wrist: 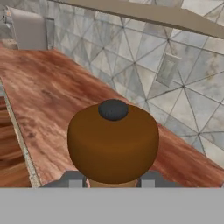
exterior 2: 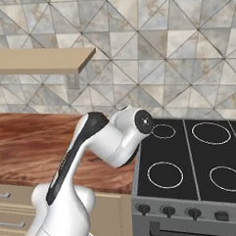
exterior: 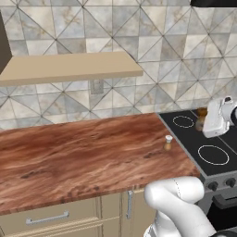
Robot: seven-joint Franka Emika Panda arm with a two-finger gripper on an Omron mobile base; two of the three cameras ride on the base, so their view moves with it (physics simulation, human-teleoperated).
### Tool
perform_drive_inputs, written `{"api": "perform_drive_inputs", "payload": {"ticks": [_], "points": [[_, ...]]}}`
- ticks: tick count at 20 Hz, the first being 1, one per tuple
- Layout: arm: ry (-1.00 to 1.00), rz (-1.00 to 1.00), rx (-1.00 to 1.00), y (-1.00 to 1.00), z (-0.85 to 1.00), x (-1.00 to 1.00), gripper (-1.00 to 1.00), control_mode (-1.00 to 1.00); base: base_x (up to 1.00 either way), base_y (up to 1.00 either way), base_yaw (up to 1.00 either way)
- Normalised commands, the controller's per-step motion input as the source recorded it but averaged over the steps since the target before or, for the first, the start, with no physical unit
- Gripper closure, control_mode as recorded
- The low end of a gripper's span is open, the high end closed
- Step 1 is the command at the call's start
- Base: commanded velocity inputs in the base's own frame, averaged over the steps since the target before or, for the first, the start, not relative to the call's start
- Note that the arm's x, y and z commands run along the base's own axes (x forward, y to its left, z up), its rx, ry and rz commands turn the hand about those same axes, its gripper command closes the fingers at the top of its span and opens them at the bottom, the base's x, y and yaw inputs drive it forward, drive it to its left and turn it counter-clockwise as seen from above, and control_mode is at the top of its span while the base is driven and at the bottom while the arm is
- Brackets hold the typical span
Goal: Take 2 condiments from the cabinet and move them on the counter near the stove.Make sure the condiments are lined up with each other, next to each other.
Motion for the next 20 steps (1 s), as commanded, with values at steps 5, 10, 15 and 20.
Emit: {"api": "perform_drive_inputs", "payload": {"ticks": [5, 10, 15, 20], "points": [[0.08, 0.0, 0.08, -0.19, -0.15, 0.1, 1.0, -1.0, 0.0, 0.0, 0.0], [0.1, 0.0, 0.07, -0.11, -0.28, 0.23, 1.0, -1.0, 0.0, 0.0, 0.0], [0.01, 0.0, 0.13, -0.03, -0.3, 0.18, 1.0, -1.0, 0.0, 0.0, 0.0], [0.0, 0.0, 0.14, -0.09, -0.28, 0.14, 1.0, -1.0, 0.0, 0.0, 0.0]]}}
